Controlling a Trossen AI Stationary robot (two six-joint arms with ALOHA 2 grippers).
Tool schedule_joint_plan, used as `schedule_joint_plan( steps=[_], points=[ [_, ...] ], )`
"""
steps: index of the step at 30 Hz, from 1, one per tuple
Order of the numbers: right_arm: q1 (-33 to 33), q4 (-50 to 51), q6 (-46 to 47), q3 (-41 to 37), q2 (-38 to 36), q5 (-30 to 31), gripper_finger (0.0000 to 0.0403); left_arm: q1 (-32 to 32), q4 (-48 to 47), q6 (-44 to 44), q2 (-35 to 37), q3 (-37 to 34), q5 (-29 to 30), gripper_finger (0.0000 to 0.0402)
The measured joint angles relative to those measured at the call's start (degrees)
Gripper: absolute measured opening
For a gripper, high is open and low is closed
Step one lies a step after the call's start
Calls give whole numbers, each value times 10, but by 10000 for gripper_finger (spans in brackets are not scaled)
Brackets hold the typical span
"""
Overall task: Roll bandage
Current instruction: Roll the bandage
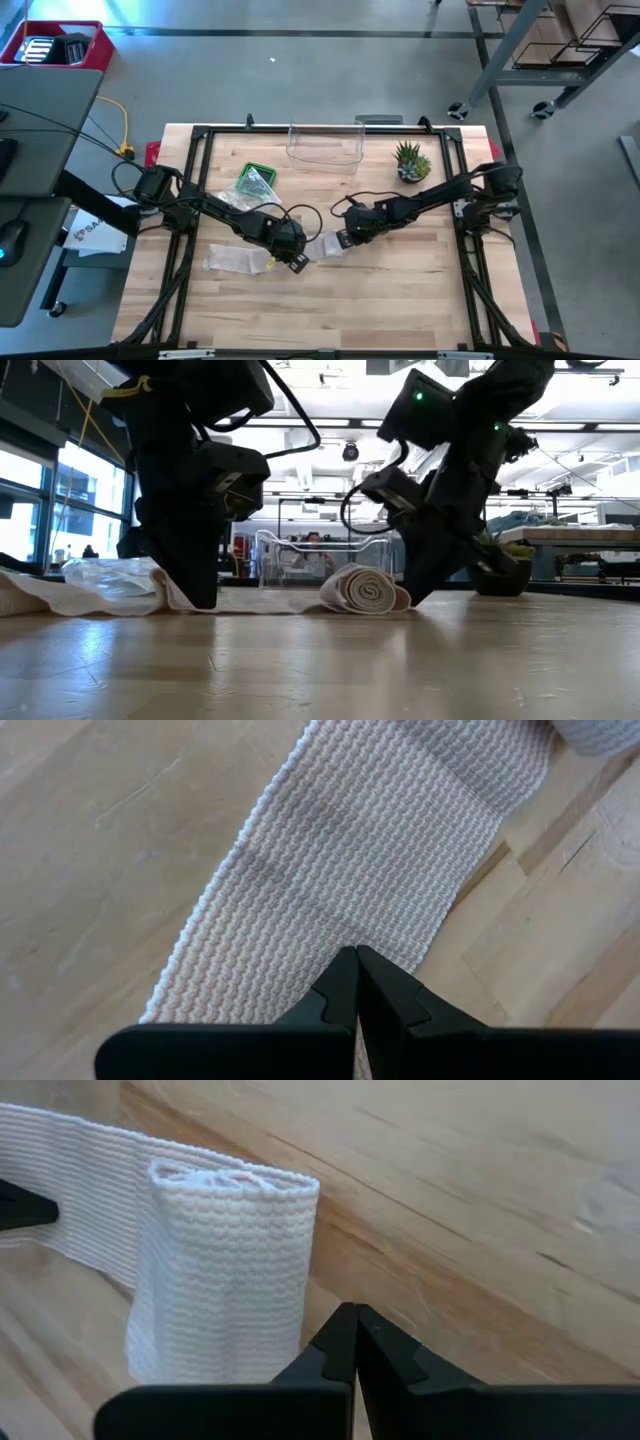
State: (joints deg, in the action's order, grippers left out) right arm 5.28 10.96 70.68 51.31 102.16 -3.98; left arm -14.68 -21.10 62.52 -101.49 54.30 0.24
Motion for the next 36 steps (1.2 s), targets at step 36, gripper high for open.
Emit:
schedule_joint_plan(
  steps=[36],
  points=[
    [16, -187, 52, 0, 18, -50, 0, -3, -131, -43, 73, -1, -16, 0]
  ],
)
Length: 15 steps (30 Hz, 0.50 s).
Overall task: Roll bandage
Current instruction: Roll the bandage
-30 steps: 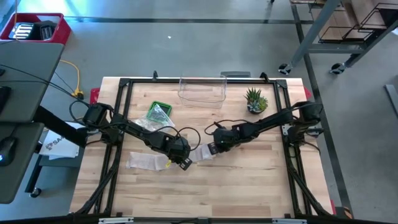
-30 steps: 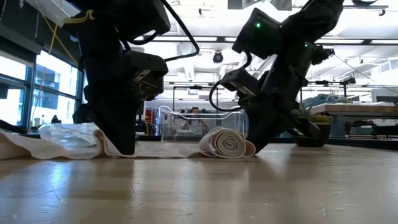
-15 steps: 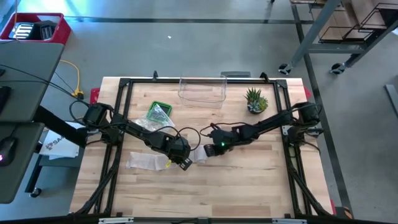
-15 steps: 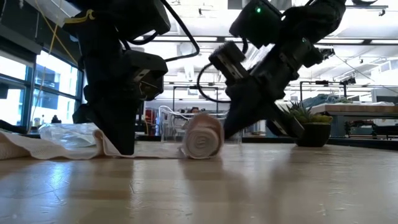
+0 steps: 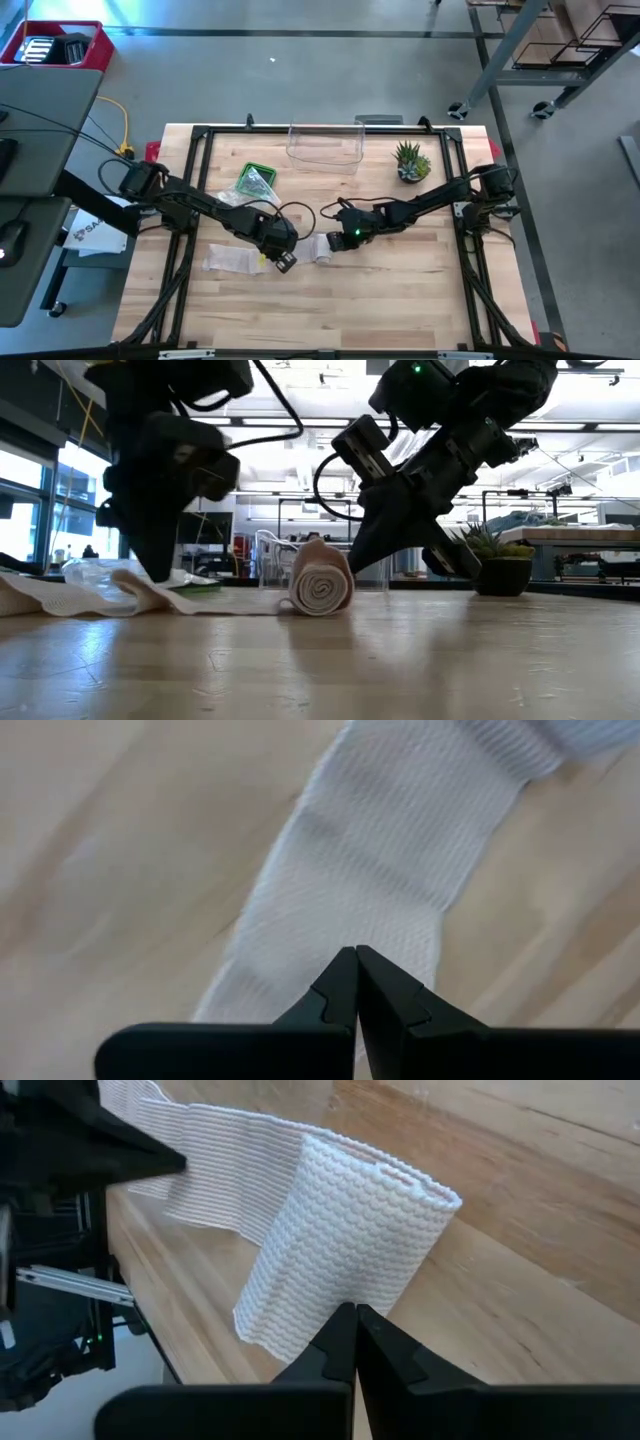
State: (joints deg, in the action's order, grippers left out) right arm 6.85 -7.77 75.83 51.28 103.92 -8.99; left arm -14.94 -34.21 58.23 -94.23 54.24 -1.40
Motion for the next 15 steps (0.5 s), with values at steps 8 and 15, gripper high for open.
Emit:
schedule_joint_plan(
  steps=[8, 15],
  points=[
    [-1, -25, -30, 0, -1, -1, 0, 0, 1, -4, 15, 0, 28, 0],
    [-5, 62, -101, 1, -44, -6, 0, 11, 55, -10, 15, 0, 35, 0]
  ],
)
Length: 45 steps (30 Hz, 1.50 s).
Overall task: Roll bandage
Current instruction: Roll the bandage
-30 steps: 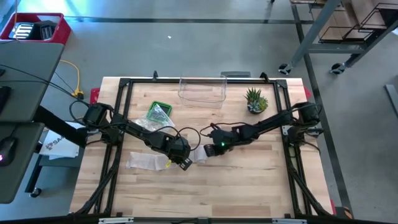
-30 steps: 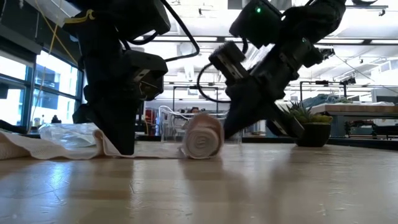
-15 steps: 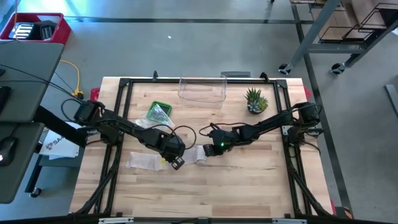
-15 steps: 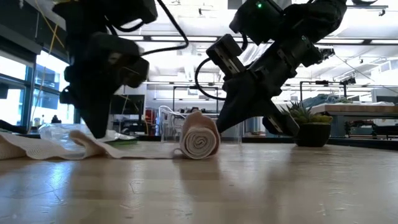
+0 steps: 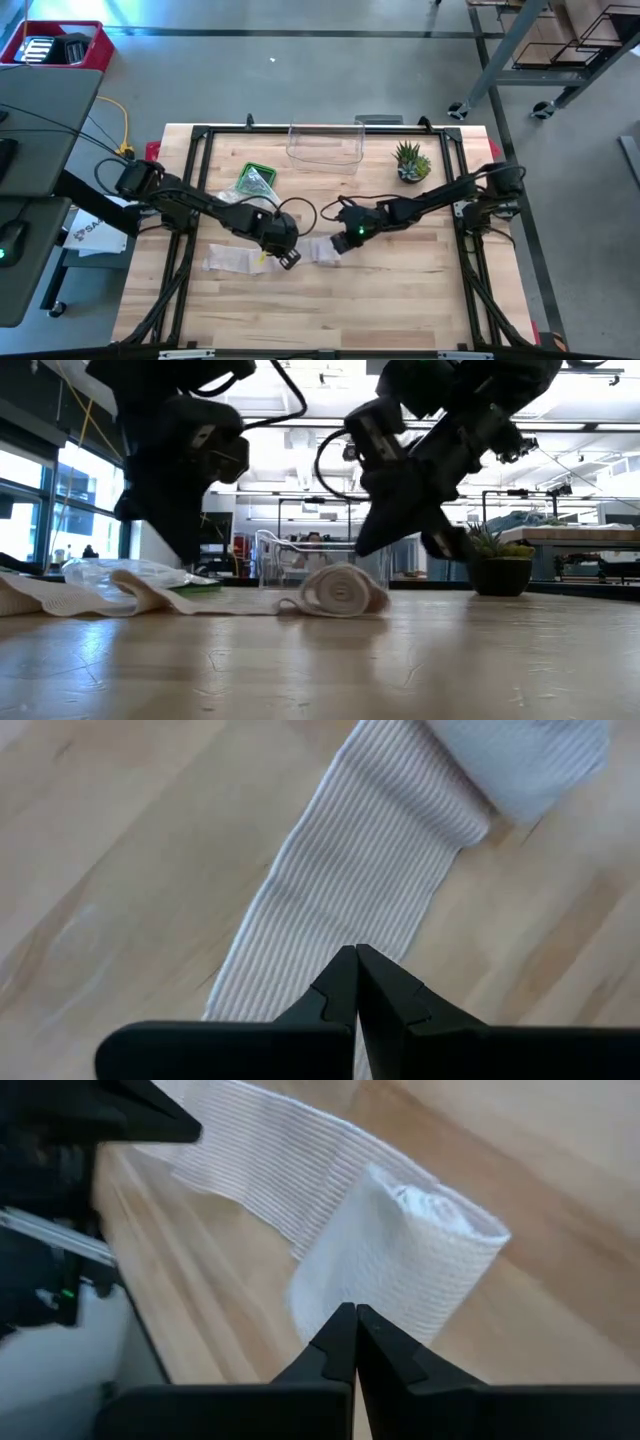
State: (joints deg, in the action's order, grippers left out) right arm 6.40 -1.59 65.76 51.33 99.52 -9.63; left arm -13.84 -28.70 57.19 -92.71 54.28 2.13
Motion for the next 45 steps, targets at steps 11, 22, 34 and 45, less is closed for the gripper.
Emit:
schedule_joint_plan(
  steps=[11, 22, 34, 45],
  points=[
    [-32, 93, -133, 0, -108, 12, 0, 41, 121, -83, 0, 1, 7, 0],
    [-34, 96, -163, 0, -138, 11, 0, 83, 153, -255, 0, 14, 5, 31],
    [-3, 117, -236, 15, -138, -49, 55, 115, 132, -474, -45, 66, -3, 173],
    [56, 261, -306, 86, -138, 64, 199, 163, 127, -599, -144, 152, -200, 240]
  ],
)
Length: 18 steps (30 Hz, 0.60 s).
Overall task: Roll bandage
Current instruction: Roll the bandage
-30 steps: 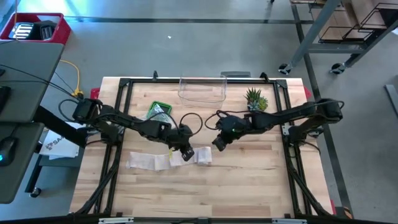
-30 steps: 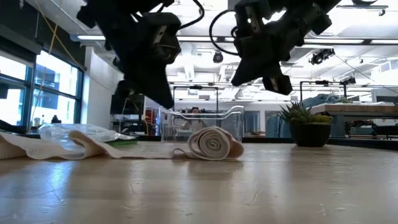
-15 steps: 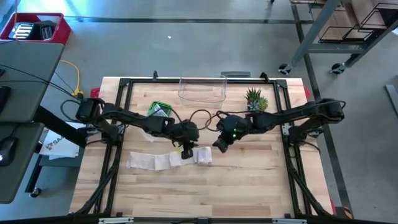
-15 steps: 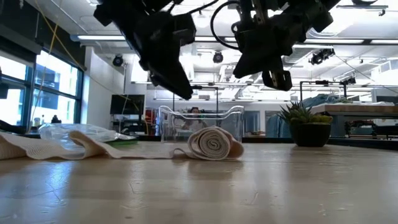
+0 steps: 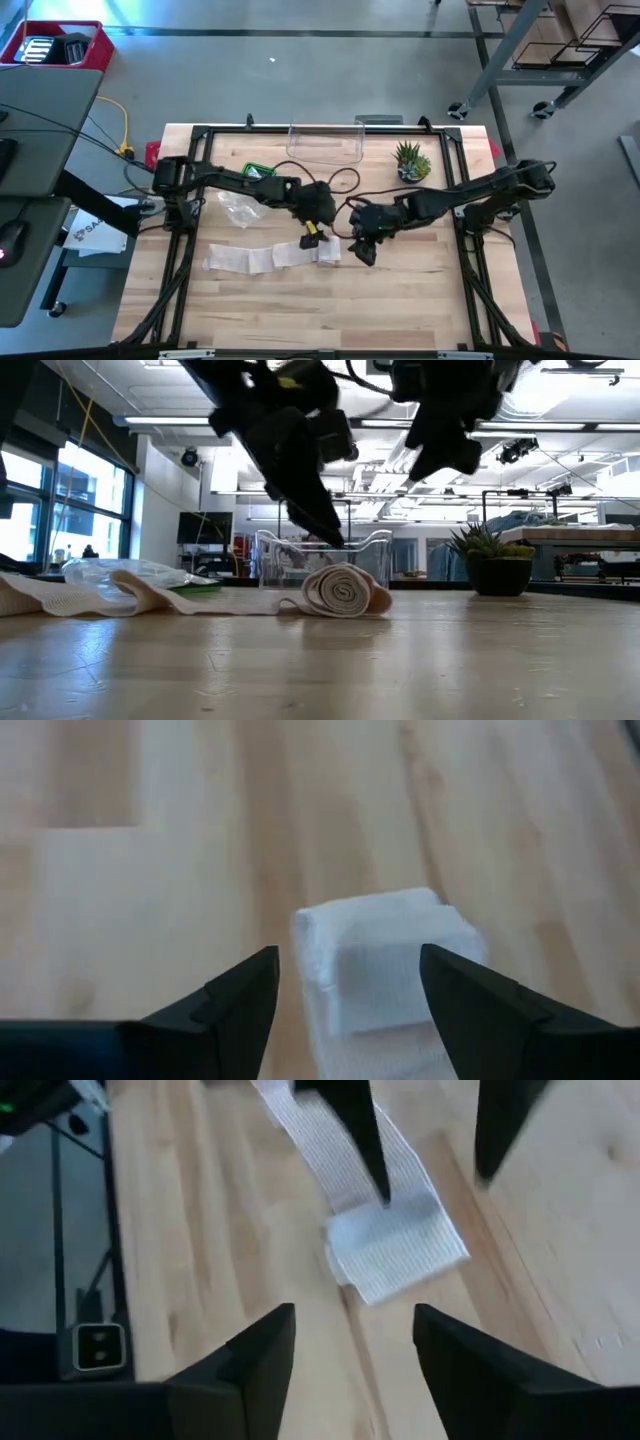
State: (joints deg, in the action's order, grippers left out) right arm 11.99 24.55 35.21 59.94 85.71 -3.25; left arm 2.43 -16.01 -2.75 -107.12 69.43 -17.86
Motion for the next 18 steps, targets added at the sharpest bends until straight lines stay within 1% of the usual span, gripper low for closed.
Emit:
schedule_joint_plan(
  steps=[3, 5, 8, 12, 18],
  points=[
    [3, 26, -12, 21, 0, -3, 203, 8, -23, -3, -41, 38, -45, 243],
    [5, 45, -12, 30, 0, -4, 204, 13, -59, -2, -66, 63, -70, 244],
    [9, 69, -10, 33, 0, 0, 204, 14, -96, -17, -89, 88, -65, 244],
    [14, 72, 3, 33, 0, 1, 204, 13, -97, -33, -95, 94, -60, 244],
    [16, 74, 5, 33, 0, 20, 204, 4, -101, -39, -99, 93, -61, 243]
  ],
)
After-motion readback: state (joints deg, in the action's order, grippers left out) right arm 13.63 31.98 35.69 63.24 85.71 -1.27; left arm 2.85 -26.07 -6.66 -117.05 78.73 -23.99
